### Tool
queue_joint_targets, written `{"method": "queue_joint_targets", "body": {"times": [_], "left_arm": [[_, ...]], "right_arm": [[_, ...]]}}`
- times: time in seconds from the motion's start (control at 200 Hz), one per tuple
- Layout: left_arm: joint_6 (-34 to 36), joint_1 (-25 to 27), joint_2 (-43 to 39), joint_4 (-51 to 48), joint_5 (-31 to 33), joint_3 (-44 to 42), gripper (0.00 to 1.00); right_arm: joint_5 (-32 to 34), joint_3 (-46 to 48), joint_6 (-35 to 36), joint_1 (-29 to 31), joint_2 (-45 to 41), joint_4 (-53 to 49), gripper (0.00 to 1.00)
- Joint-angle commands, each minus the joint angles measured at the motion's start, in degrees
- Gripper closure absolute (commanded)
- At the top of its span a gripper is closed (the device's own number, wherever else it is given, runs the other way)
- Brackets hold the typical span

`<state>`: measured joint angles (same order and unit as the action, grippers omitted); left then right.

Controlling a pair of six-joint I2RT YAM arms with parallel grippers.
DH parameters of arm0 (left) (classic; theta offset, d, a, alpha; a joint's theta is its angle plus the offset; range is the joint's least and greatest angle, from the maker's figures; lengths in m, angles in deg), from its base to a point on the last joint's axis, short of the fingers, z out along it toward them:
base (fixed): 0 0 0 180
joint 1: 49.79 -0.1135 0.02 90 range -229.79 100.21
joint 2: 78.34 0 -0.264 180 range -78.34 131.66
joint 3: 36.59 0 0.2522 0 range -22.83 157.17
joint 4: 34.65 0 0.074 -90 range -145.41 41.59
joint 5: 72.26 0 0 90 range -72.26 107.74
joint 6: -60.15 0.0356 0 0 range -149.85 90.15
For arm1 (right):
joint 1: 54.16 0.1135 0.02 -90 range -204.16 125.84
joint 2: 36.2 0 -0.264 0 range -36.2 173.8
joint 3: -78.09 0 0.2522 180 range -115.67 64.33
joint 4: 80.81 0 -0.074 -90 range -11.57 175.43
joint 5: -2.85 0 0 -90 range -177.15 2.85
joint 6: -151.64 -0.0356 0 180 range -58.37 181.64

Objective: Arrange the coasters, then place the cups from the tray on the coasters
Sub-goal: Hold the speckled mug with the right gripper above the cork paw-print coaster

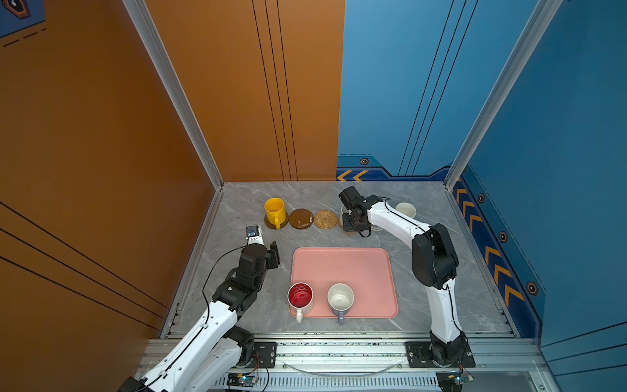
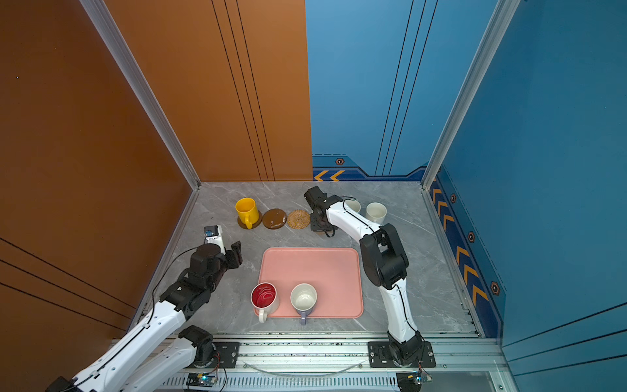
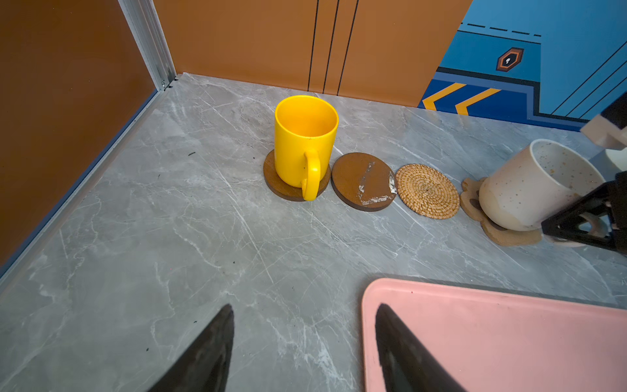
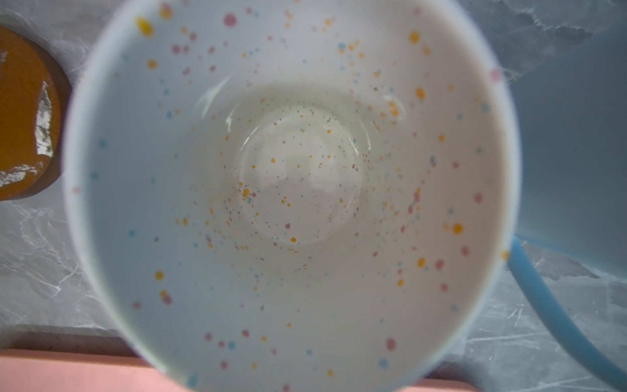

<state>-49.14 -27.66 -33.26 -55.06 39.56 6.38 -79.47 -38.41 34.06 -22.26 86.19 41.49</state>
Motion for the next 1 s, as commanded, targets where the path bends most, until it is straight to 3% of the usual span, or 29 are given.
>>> {"method": "queue_joint_targets", "body": {"times": [0.0,0.996], "left_arm": [[-0.2,-0.7,0.3,0.5,-1.1,0.0,0.33],[-0.4,-0.8,0.1,0.3,-1.1,-0.3,0.33]], "right_arm": [[1.7,-3.6,1.2,-0.4,-0.8,1.8,1.0],[2.8,-4.1,1.6,-1.4,1.5,0.0,1.0]]}}
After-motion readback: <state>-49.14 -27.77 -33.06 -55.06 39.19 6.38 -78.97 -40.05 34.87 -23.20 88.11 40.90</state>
